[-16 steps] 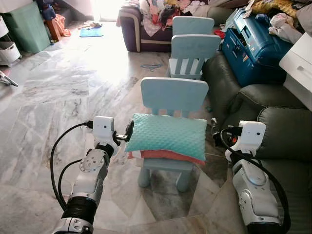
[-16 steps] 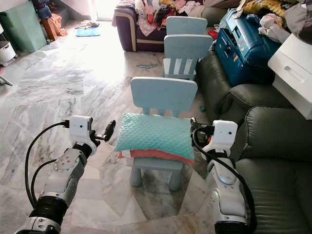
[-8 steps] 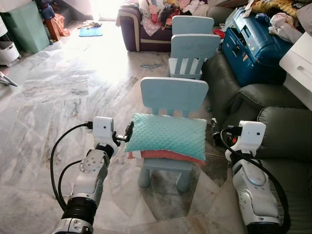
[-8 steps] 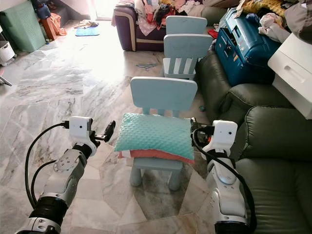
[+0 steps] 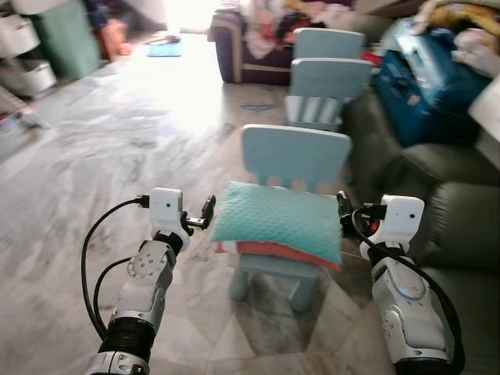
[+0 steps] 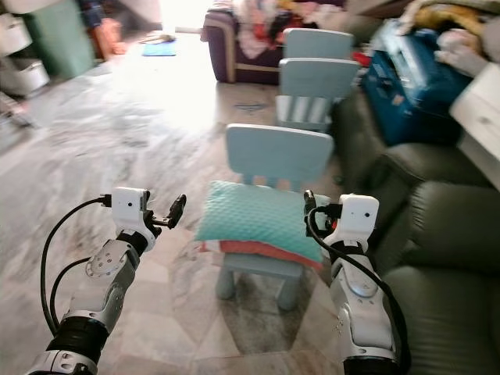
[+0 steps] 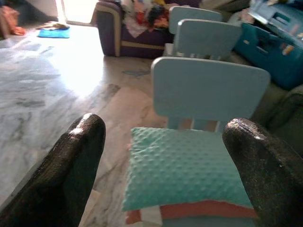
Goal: Move the pillow to the sofa
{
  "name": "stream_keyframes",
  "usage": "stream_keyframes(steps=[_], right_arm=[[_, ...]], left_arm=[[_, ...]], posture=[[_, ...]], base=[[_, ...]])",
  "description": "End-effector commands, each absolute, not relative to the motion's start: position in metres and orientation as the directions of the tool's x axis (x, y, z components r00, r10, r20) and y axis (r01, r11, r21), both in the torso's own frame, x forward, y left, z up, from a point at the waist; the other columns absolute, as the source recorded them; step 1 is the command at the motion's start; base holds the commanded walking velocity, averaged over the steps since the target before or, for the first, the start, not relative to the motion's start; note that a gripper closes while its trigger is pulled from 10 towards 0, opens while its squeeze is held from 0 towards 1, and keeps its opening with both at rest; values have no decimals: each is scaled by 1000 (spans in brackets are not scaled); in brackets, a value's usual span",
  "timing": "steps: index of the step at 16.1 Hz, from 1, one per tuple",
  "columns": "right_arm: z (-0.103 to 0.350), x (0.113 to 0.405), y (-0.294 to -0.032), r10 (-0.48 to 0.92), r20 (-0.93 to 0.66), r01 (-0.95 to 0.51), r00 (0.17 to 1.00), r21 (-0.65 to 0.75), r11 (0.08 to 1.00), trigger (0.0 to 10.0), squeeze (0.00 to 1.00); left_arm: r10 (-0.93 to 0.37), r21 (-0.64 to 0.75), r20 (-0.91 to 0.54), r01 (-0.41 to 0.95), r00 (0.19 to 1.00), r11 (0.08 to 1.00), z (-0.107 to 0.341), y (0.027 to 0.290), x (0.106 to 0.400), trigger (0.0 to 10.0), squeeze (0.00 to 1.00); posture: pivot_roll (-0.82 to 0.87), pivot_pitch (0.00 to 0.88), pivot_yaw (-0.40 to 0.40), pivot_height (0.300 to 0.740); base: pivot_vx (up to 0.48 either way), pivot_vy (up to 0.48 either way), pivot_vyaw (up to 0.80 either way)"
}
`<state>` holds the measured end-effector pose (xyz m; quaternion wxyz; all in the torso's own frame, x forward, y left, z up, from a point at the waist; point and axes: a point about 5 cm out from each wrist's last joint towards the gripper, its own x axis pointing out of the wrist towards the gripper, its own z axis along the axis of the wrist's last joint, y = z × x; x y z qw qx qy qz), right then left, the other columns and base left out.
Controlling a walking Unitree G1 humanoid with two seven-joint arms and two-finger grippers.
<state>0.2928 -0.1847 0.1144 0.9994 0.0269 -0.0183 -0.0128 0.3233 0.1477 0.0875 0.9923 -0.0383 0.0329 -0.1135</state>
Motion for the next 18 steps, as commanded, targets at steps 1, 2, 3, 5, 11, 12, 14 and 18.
stream_keyframes(steps=[1,2,3,5,11,12,14,18], right_arm=[[116,292,-185,-24,44,21,999,52,998,10000,0],[116,292,-184,-20,42,18,999,52,999,10000,0],[116,293,-185,-19,43,17,999,51,999,10000,0],[117,294,-185,-17,44,15,999,49,999,10000,0],[117,293,-187,-18,46,16,999,41,999,10000,0],[118,293,-187,-18,47,16,999,40,999,10000,0],[118,293,-188,-17,48,15,999,39,999,10000,0],[118,293,-187,-15,47,14,999,39,999,10000,0]], left_arm=[[-230,-77,-57,225,972,971,87,147,321,10000,0],[-231,-77,-59,227,971,971,86,147,320,10000,0],[-233,-79,-59,228,971,971,86,146,320,10000,0],[-235,-79,-58,230,970,970,86,146,320,10000,0],[-246,-86,-57,240,968,967,85,144,320,10000,0],[-245,-88,-57,240,968,967,85,144,320,10000,0],[-244,-88,-58,239,968,967,85,144,320,10000,0],[-235,-84,-60,229,970,970,85,145,319,10000,0]], posture=[[-141,58,-9,740],[-141,54,-11,740],[-142,52,-12,740],[-145,50,-13,740],[-151,45,-16,740],[-151,44,-17,740],[-150,44,-17,740],[-150,47,-16,740]], base=[[0,0,0],[0,0,0],[0,0,0],[0,0,0],[0,-264,0],[0,-330,0],[0,-334,0],[0,-223,0]])
